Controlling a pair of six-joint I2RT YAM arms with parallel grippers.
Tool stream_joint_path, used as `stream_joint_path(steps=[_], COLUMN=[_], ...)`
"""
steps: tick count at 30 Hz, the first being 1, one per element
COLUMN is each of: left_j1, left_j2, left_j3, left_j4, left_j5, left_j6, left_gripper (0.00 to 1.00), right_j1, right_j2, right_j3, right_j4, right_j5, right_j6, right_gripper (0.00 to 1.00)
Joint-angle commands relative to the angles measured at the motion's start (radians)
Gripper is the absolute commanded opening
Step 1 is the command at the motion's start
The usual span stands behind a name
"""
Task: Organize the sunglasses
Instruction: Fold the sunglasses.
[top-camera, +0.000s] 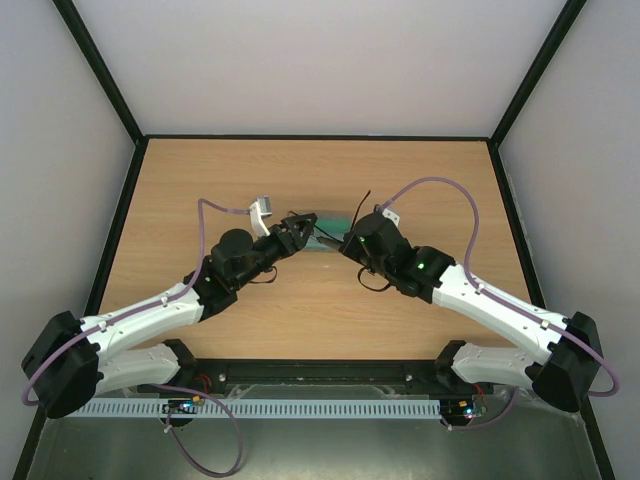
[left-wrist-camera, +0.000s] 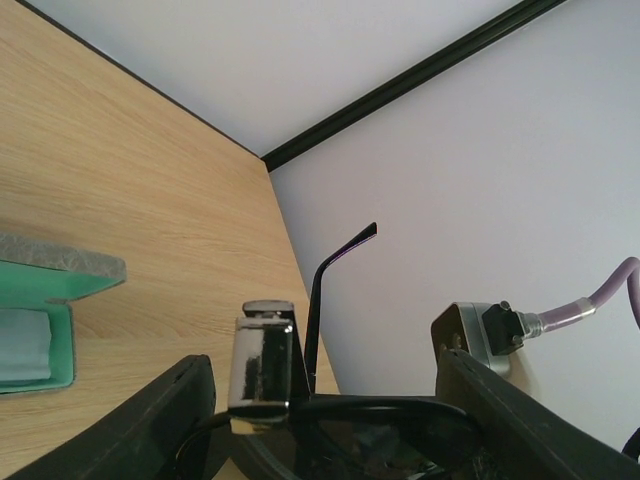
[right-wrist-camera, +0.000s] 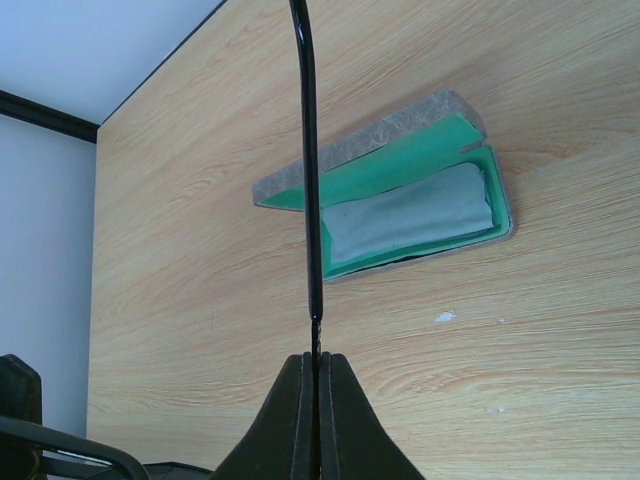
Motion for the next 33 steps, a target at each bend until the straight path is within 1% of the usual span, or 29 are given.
stream_joint_path(steps=[1,7,11,13,16,22,26,29,33], left_j1=[-0.005,-0.006,-0.003,-0.004,-0.002,0.001,0.005,0.012,0.022], left_j2=[-0.004,-0.005,-0.009,-0.01,-0.01,-0.016,-0.024,-0.037,-0.059], left_j3=[0.031,0.027,0.024,0.024,0.024,0.017,0.009,0.011,0.021], left_j4=[0.0,-0.005,-0.008,-0.008,-0.008,-0.01,-0.008,-0.018,-0.046], left_j5=[-0.016,-0.021,-0.026,-0.027,-0.026,-0.025,-0.025,-0.021,-0.014], left_j6=[0.002,-0.002,-0.002,-0.003,-0.001,-0.001,0.0,0.009,0.028], left_gripper=[0.62,0.62,0.62,0.62,0.62,0.62,0.62,0.62,0.62], right_j1=[-0.004,-0.004,-0.004,-0.004,-0.004,-0.009,-0.036,-0.06,-0.108], right_j2=[0.002,0.004,0.003,-0.003,-0.012,-0.063,-0.089,-0.126,-0.187], right_j3=[-0.004,-0.008,-0.008,-0.01,-0.012,0.01,0.04,0.052,0.027], right_j4=[0.03,0.032,0.029,0.026,0.022,-0.017,-0.054,-0.089,-0.122], right_j5=[0.011,0.006,0.009,0.014,0.019,0.067,0.061,0.077,0.053], right_j6=[0.008,0.007,0.004,0.004,0.003,-0.023,-0.052,-0.071,-0.088], right_gripper=[0.01,0.01,0.14,0.23,0.32,0.43,0.49,0.49,0.49])
